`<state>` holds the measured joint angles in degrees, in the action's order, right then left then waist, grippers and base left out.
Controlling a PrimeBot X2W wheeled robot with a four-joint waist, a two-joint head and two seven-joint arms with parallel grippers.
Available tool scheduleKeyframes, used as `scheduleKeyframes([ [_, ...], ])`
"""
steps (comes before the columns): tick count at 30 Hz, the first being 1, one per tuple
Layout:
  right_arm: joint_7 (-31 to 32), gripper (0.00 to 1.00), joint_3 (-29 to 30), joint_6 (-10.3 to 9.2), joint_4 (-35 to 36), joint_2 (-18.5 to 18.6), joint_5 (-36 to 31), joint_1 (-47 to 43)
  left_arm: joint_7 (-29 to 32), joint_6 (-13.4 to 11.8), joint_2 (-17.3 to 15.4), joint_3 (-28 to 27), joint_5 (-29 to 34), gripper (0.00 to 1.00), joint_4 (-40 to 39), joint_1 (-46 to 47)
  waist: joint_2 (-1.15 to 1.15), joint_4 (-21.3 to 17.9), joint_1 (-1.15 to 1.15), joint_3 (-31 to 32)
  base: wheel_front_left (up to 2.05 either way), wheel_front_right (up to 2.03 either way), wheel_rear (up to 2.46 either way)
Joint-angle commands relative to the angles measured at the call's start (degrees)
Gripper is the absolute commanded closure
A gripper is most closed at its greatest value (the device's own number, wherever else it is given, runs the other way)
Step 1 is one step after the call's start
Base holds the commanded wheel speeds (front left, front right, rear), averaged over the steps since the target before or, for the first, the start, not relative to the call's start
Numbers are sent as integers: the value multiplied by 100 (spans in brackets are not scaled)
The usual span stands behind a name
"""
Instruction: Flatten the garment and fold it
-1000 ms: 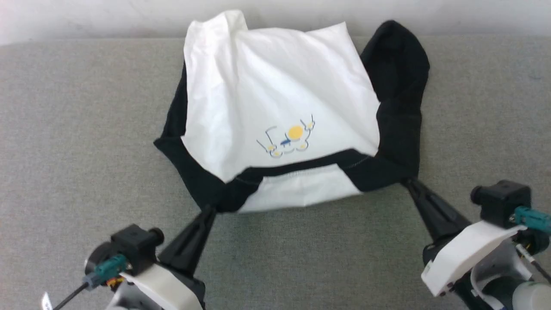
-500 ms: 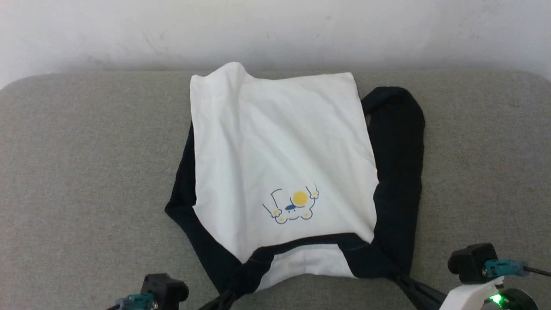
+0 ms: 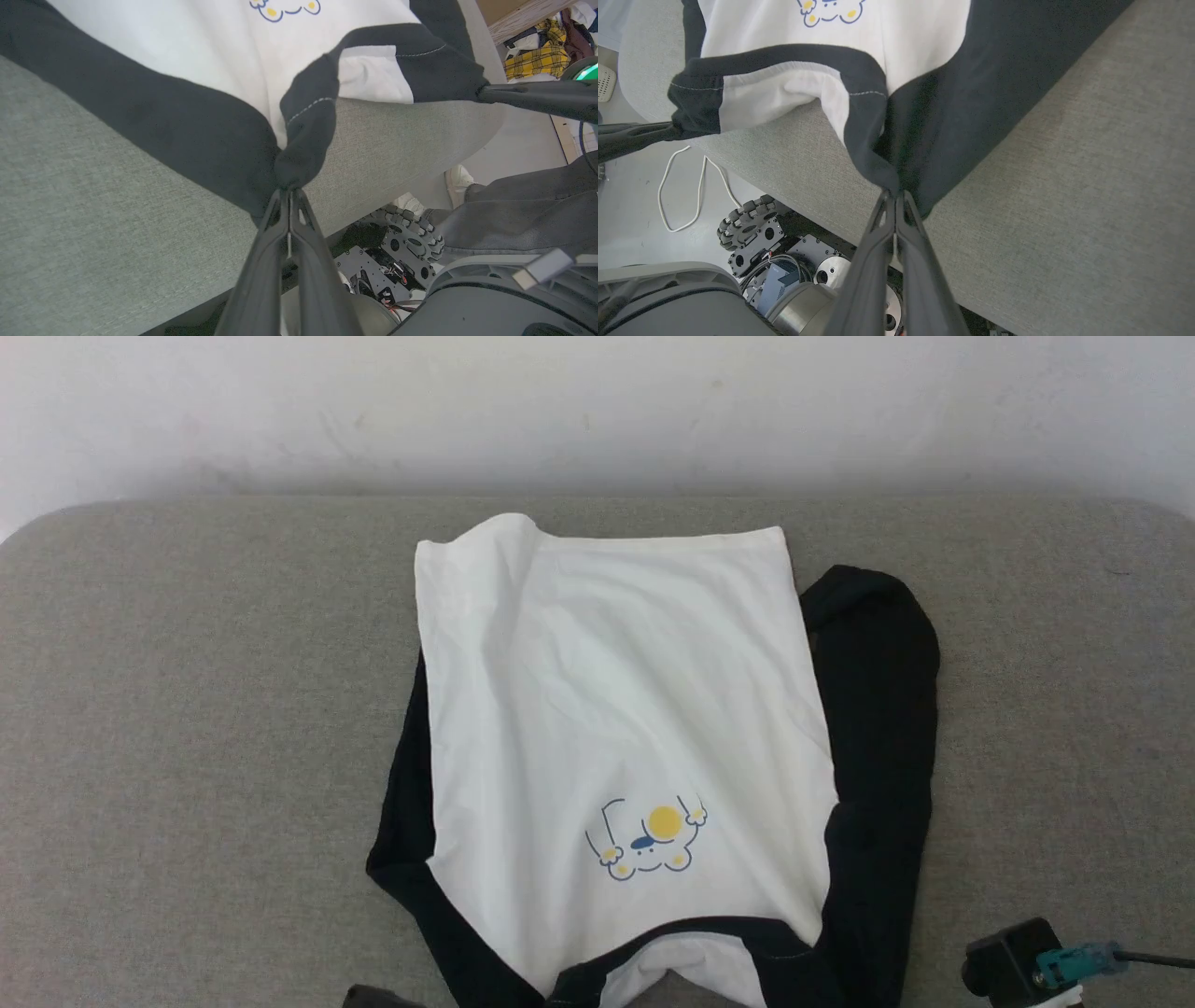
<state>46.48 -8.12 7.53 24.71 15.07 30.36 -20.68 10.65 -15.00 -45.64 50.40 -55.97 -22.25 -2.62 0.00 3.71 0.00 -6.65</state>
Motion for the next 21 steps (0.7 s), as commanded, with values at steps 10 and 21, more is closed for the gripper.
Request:
scheduleKeyframes([
  [10,-337,100,-266,-4,-340,6,-146,90,26,258,91,78,-68,100,538,39,0,-11,0,51,0,0,0],
  [21,-1271,95,-497,-4,-1202,1,-214,443,-233,620,500,105,-176,85,1441,155,0,-60,0,128,0,0,0],
])
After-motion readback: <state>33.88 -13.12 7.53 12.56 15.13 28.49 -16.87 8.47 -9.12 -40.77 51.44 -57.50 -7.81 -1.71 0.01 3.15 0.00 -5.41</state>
